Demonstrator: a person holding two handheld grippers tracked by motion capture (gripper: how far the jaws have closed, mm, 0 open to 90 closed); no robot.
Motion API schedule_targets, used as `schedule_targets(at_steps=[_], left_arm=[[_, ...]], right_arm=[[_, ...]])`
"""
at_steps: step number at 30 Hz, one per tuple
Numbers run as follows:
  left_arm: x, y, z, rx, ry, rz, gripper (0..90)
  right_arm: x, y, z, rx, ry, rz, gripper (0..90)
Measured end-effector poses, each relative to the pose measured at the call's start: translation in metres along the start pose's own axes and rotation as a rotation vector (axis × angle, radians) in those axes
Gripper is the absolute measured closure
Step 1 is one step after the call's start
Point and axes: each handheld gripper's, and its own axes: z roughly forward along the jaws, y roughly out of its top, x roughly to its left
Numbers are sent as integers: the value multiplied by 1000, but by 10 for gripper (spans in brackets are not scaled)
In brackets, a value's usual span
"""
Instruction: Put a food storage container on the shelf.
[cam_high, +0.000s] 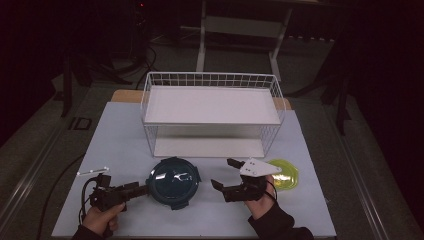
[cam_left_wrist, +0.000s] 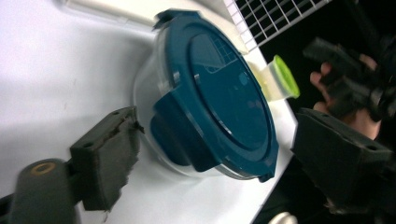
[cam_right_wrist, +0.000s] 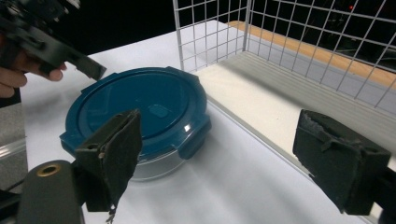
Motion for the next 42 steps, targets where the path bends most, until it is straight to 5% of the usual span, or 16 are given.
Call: schedule_targets(at_steps=[6,18,26,28,30,36,42], left_arm=[[12,-5,6,36,-28,-132,253],[21,-7,25,72,-58,-266,477],[22,-5,27,80,-73,-223,490],[20,-3,26,82,-86,-208,515],[15,-1,26,90,-79,-151,526],[11,-1,26,94,-82,-104,539],[5,0,24,116,-85,-40,547]], right_arm=[[0,-2,1,13,-2,9,138],[1,-4,4,25,-7,8,140],[0,-4,4,30,22,27,134],[-1,-6,8,56,32,56,108],[-2,-8,12,61,55,114,108],[1,-14,22,67,129,237,103],[-3,-19,30,107,181,303,225]])
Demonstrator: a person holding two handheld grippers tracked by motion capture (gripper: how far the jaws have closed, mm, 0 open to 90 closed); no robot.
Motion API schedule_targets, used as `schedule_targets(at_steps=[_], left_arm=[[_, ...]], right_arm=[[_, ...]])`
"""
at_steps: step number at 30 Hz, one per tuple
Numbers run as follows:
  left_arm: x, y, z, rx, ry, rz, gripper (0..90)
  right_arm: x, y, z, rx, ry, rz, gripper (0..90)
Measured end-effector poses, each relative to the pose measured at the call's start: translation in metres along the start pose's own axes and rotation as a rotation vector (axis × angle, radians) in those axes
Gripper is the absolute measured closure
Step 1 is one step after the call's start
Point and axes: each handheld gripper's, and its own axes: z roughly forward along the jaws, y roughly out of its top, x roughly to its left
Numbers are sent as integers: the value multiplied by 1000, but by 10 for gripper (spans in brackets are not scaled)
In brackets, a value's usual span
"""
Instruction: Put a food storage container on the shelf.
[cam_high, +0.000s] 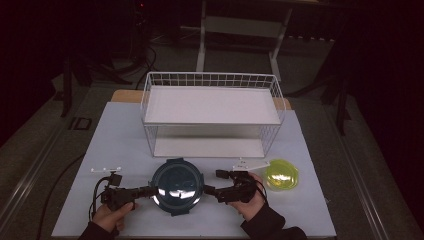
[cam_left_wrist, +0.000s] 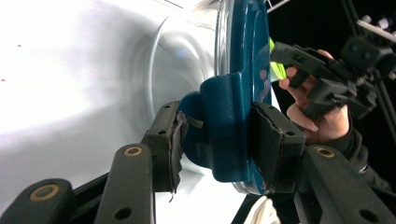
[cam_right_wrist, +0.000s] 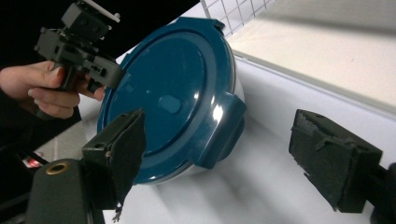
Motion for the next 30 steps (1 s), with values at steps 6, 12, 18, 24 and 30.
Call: schedule_targets(at_steps=[6,12,18,24,30], left_arm=[[-2,0,-1,14,-8,49,554],[-3,-1,-1,23,-24,91,560],[-4,-2,-1,27,-26,113,562],[-4,-4,-2,23,-28,125,565],[-14,-8,-2,7,11,144,568]], right_arm=[[-2,-1,7,28,86,99,382],[-6,-3,13,71,75,130,455],[-11,-7,18,103,121,176,540],[-12,-10,21,123,158,239,545],[-10,-14,18,99,147,282,557]])
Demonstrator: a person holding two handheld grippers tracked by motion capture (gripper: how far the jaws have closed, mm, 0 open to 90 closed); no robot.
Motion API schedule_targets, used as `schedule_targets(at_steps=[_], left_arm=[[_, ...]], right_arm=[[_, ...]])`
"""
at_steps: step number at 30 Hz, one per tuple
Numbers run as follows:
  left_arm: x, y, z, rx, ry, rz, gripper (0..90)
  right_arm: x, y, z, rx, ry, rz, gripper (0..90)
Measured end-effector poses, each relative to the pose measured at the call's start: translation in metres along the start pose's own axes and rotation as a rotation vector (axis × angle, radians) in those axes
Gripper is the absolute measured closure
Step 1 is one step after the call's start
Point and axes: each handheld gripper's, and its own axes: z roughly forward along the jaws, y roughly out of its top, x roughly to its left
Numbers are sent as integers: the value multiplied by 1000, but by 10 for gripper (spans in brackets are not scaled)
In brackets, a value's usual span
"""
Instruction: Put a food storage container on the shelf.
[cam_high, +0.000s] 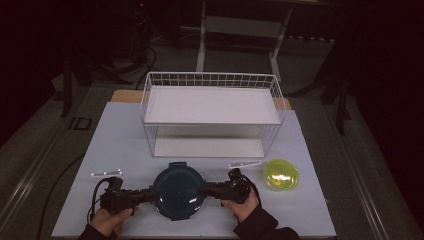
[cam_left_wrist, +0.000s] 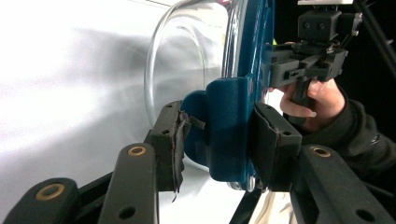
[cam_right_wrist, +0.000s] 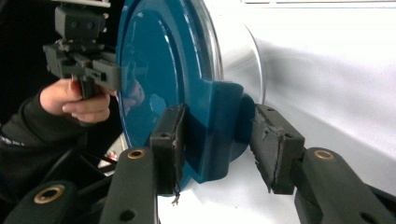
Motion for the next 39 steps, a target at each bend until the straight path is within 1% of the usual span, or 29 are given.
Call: schedule_targets(at_steps=[2,4,5,10,13,14,15,16,18,20,21,24,25,26,35,36,37,38,39], left_arm=[[-2,0,0,-2,6,2,568],[-2,-1,1,3,-4,-31,570],[-3,-1,2,3,-4,-27,570],[-7,2,1,4,-7,-19,571],[-15,10,0,-8,-13,-2,571],[-15,10,0,-8,-13,-2,571],[-19,16,1,-9,-14,11,571],[-21,19,1,-11,-13,10,571],[-26,26,1,-17,-13,20,571],[-26,26,1,-17,-13,20,571],[-33,35,1,-28,-14,32,570],[-40,46,-1,-41,-18,55,571],[-40,46,-1,-41,-18,55,570],[-44,53,-1,-50,-19,64,570],[-63,85,1,-60,-31,106,570],[-65,87,1,-65,-30,114,570],[-65,87,1,-65,-30,114,570],[-69,95,1,-69,-34,121,570],[-71,99,2,-75,-37,127,570]], right_arm=[[0,-1,0,-1,0,0,558],[2,-2,-2,-8,-6,12,559],[2,-2,-3,-11,-6,21,560],[4,-4,-7,-21,-5,28,560],[10,1,-14,-44,-11,8,561],[11,3,-16,-46,-12,5,561],[12,5,-18,-54,-13,2,561],[13,7,-21,-53,-13,2,561],[15,11,-25,-65,-14,0,561],[16,14,-28,-71,-16,-5,561],[18,19,-32,-82,-15,-5,561],[23,26,-39,-98,-20,-15,561],[23,26,-39,-98,-20,-15,561],[26,31,-44,-114,-22,-22,561],[35,54,-65,-156,-33,-39,562],[36,57,-68,-160,-33,-38,562],[36,57,-68,-160,-33,-38,562],[39,63,-73,-167,-38,-44,562],[40,66,-75,-172,-41,-49,562]])
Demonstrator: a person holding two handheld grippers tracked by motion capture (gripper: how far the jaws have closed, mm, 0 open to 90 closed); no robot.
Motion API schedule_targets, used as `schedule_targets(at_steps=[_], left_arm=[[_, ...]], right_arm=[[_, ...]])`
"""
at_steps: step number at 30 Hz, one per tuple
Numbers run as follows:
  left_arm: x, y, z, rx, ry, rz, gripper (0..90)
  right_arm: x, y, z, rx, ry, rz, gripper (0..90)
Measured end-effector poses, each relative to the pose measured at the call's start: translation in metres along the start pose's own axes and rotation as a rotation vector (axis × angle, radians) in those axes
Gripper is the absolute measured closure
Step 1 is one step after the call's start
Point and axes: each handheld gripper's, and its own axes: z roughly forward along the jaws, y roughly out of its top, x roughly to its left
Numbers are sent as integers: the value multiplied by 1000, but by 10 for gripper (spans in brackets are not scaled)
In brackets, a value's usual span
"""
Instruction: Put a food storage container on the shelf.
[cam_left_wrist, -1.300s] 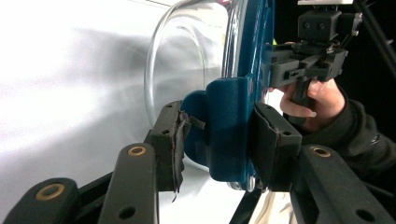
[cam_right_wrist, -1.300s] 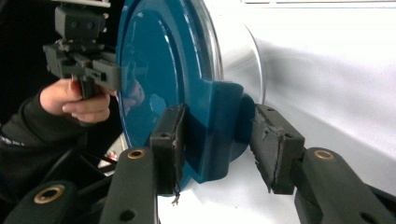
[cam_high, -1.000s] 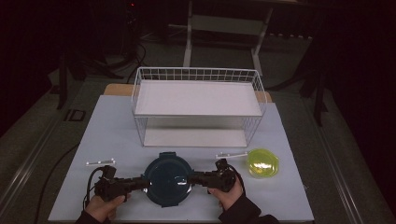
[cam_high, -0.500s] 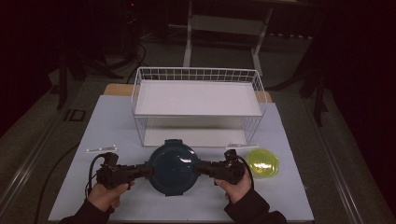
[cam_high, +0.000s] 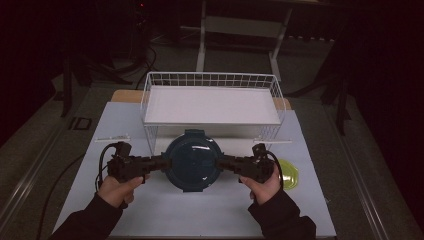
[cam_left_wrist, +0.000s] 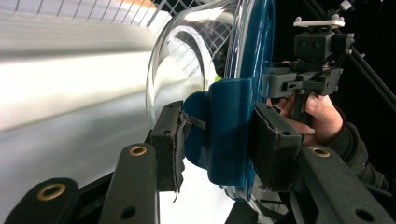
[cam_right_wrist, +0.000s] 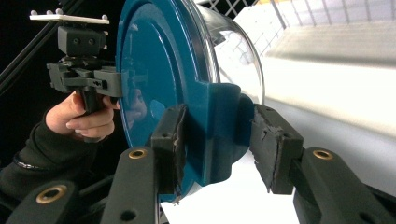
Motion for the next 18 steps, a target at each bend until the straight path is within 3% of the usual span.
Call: schedule_targets(at_steps=[4,12,18], left_arm=[[-3,13,2,-13,-6,13,570],[-13,56,13,-30,-14,56,570],[-12,82,25,-36,-19,58,569]], right_arm=[[2,12,-5,-18,-4,-9,562],[2,49,-22,-67,-13,-28,562],[-6,73,-30,-79,-21,-10,562]])
